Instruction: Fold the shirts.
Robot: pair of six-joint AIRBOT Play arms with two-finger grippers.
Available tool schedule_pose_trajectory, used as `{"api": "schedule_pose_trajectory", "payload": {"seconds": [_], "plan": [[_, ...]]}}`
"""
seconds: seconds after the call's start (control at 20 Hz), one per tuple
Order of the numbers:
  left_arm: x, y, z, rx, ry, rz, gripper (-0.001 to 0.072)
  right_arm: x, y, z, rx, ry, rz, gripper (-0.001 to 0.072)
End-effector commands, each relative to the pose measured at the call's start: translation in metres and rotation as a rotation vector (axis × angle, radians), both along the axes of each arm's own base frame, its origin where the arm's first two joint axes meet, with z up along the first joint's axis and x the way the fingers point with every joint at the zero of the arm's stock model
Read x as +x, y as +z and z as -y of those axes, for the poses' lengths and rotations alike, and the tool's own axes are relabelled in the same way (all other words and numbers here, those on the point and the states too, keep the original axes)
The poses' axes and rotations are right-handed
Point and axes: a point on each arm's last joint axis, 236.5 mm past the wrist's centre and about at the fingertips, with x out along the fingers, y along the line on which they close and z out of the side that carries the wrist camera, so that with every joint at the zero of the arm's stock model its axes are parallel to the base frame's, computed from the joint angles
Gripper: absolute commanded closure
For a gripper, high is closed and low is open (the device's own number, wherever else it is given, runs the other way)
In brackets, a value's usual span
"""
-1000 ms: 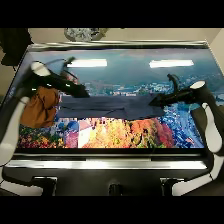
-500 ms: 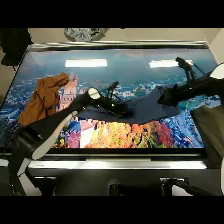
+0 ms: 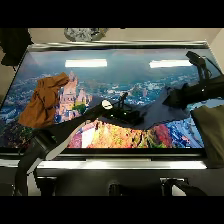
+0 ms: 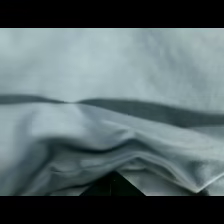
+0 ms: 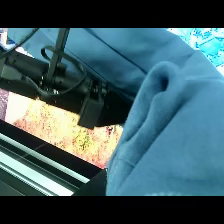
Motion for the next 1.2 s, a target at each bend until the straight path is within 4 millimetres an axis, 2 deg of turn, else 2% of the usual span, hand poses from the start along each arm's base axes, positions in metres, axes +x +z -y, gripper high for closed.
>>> {"api": "schedule_pose_trajectory", "payload": {"seconds": [0.0, 0.1, 0.15, 0.2, 0.3, 0.35, 0.45, 0.55, 0.6, 0.65, 0.7, 0.75, 0.8, 0.85, 0.95, 1.05, 1.15], "plan": [[0.020, 0.029, -0.028, 0.023, -0.040, 0.141, 0.0691, 0.015, -0.011, 0.000, 0.018, -0.018, -0.010, 0.0671], [0.057, 0.068, -0.085, 0.161, -0.017, 0.338, 0.0691, 0.031, -0.021, -0.014, 0.068, -0.014, -0.014, 0.0671], [0.077, 0.093, -0.117, 0.221, 0.026, 0.422, 0.0690, 0.040, -0.026, -0.030, 0.098, 0.002, -0.011, 0.0671], [0.096, 0.124, -0.153, 0.266, 0.085, 0.503, 0.0690, 0.049, -0.029, -0.054, 0.146, 0.031, -0.001, 0.0671], [0.118, 0.187, -0.213, 0.292, 0.199, 0.616, 0.0689, 0.064, -0.034, -0.112, 0.255, 0.089, 0.020, 0.0671], [0.121, 0.215, -0.238, 0.288, 0.251, 0.648, 0.0689, 0.070, -0.041, -0.141, 0.295, 0.102, 0.022, 0.0671], [0.111, 0.269, -0.278, 0.261, 0.340, 0.686, 0.0688, 0.080, -0.064, -0.187, 0.353, 0.103, 0.000, 0.0671], [0.092, 0.318, -0.301, 0.241, 0.390, 0.771, 0.0687, 0.092, -0.090, -0.226, 0.425, 0.054, -0.049, 0.0670], [0.081, 0.339, -0.305, 0.228, 0.403, 0.813, 0.0688, 0.097, -0.102, -0.242, 0.467, 0.026, -0.074, 0.0668], [0.070, 0.356, -0.307, 0.219, 0.404, 0.856, 0.0687, 0.101, -0.111, -0.259, 0.527, -0.001, -0.101, 0.0594], [0.061, 0.369, -0.306, 0.211, 0.401, 0.887, 0.0687, 0.107, -0.115, -0.272, 0.587, -0.025, -0.110, 0.0284], [0.054, 0.378, -0.308, 0.210, 0.400, 0.915, 0.0687, 0.113, -0.113, -0.281, 0.647, -0.034, -0.103, 0.0009], [0.052, 0.381, -0.310, 0.221, 0.400, 0.934, 0.0687, 0.114, -0.110, -0.284, 0.668, -0.012, -0.078, 0.0023], [0.052, 0.381, -0.315, 0.244, 0.403, 0.947, 0.0687, 0.115, -0.109, -0.278, 0.654, 0.002, -0.065, 0.0023], [0.059, 0.373, -0.323, 0.301, 0.406, 0.957, 0.0687, 0.115, -0.113, -0.246, 0.575, 0.042, -0.050, 0.0023], [0.068, 0.362, -0.333, 0.368, 0.407, 0.964, 0.0687, 0.114, -0.121, -0.194, 0.453, 0.057, -0.054, 0.0023], [0.076, 0.351, -0.342, 0.425, 0.407, 0.964, 0.0687, 0.109, -0.132, -0.123, 0.282, 0.038, -0.087, 0.0023]]}}
